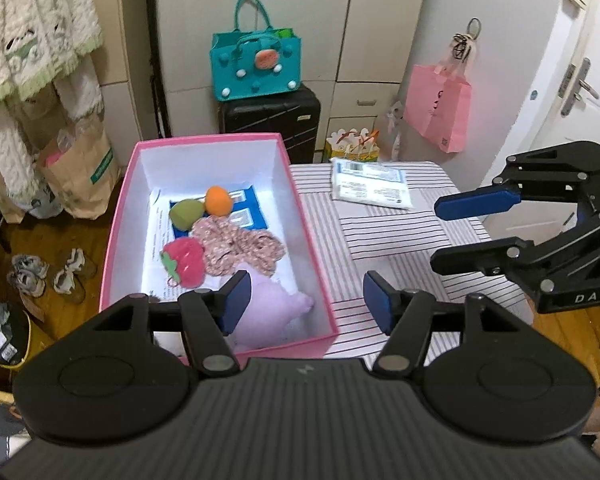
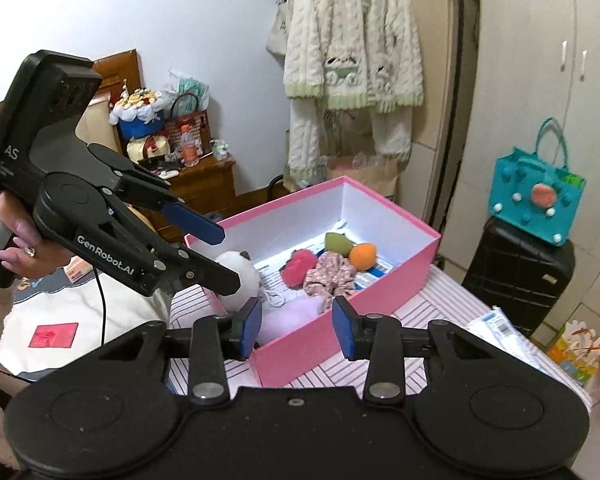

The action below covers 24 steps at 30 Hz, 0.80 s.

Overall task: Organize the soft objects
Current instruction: 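Withdraw both grippers from the box toward the white wipes pack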

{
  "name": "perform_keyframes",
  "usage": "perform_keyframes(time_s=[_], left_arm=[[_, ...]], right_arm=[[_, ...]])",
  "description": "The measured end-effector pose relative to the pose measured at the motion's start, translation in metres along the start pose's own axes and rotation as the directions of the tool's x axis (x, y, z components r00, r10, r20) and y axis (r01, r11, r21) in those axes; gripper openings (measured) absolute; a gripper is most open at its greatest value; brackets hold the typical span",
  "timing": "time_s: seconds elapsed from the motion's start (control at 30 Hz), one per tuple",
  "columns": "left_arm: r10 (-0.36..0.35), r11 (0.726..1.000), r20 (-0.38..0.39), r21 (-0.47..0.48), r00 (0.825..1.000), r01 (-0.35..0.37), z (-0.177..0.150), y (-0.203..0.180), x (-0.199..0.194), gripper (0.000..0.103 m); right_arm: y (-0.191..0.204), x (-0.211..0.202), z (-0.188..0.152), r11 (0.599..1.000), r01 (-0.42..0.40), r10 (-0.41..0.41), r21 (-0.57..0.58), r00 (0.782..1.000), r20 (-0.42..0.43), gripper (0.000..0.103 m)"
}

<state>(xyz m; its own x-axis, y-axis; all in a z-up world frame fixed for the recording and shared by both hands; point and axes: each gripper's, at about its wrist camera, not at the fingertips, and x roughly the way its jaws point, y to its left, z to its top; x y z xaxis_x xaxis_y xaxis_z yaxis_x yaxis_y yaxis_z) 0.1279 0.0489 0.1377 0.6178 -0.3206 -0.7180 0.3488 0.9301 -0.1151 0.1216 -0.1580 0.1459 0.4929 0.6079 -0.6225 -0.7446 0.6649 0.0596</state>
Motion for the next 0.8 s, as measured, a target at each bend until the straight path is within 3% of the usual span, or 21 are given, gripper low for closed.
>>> perform_keyframes(time_s=[0.23, 0.4, 0.6, 0.77, 0.8], left_arm=[[-0.038, 0.996, 0.015, 0.081, 0.999, 0.037, 0.009, -0.039, 0.002, 0.063], [-0.083, 0.988, 0.034, 0.136, 0.996, 0.077, 0.019, -0.070, 0.015, 0.069], [-0.108, 0.977, 0.007, 0.185, 0.994, 0.105, 0.036, -0.098, 0.053, 0.077], [-0.107, 0.974, 0.000, 0.203, 0.994, 0.105, 0.056, -0.115, 0.096, 0.083], [-0.106, 0.975, 0.004, 0.196, 0.994, 0.103, 0.059, -0.116, 0.104, 0.086]], right_arm=[[-0.008, -0.028, -0.021, 0.995, 0.095, -0.094, -0.021, 0.995, 0.024, 0.046], [-0.022, -0.046, -0.037, 0.987, 0.161, -0.162, 0.006, 0.986, 0.041, 0.052], [-0.067, -0.052, -0.061, 0.971, 0.208, -0.212, 0.119, 0.977, 0.025, 0.058], [-0.100, -0.041, -0.077, 0.960, 0.225, -0.229, 0.169, 0.973, 0.008, 0.081], [-0.108, -0.035, -0.082, 0.952, 0.255, -0.259, 0.169, 0.966, 0.002, 0.081]])
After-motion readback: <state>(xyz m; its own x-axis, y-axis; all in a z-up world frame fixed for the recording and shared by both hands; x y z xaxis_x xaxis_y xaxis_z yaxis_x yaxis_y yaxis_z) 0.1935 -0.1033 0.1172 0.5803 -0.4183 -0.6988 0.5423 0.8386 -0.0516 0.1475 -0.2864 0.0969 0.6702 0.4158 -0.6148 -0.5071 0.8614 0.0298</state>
